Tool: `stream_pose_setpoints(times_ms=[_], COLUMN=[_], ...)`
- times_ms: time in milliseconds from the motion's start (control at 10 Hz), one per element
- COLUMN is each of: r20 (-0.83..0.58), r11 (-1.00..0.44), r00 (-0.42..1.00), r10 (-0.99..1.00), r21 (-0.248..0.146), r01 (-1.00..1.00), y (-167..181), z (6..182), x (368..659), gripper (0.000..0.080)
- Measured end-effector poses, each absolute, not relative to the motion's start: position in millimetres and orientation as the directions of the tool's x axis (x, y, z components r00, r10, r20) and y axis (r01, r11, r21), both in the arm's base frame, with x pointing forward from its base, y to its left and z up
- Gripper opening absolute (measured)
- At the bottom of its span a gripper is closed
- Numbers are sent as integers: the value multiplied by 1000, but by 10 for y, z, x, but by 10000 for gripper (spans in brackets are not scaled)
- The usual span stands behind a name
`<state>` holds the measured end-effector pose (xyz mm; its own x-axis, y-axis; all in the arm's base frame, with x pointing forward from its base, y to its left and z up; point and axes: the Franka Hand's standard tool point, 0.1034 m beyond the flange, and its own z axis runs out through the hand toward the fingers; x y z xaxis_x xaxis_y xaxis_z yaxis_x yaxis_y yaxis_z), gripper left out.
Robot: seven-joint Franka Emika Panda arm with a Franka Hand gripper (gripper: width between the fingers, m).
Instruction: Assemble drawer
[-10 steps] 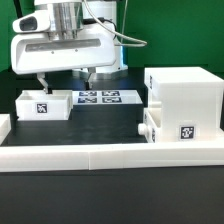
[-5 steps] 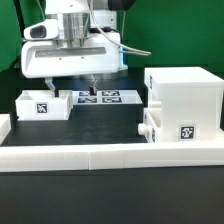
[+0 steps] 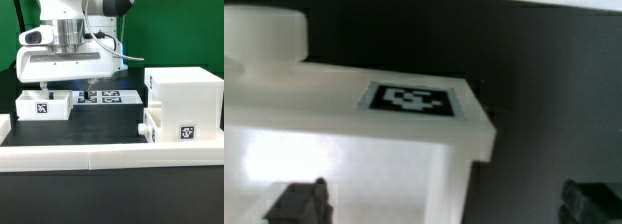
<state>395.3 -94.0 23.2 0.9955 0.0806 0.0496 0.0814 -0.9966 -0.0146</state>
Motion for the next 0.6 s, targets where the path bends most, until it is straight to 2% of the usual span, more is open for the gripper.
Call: stream_pose_setpoints(times_ms=[200,600], r20=[48,39], r11=[-997,-997], r00=[996,996], r10=[81,79], r21=[-15,-15], r01=[82,80], y=[-938,-933], z=[225,58], x=[3948,3893], gripper=[649,649])
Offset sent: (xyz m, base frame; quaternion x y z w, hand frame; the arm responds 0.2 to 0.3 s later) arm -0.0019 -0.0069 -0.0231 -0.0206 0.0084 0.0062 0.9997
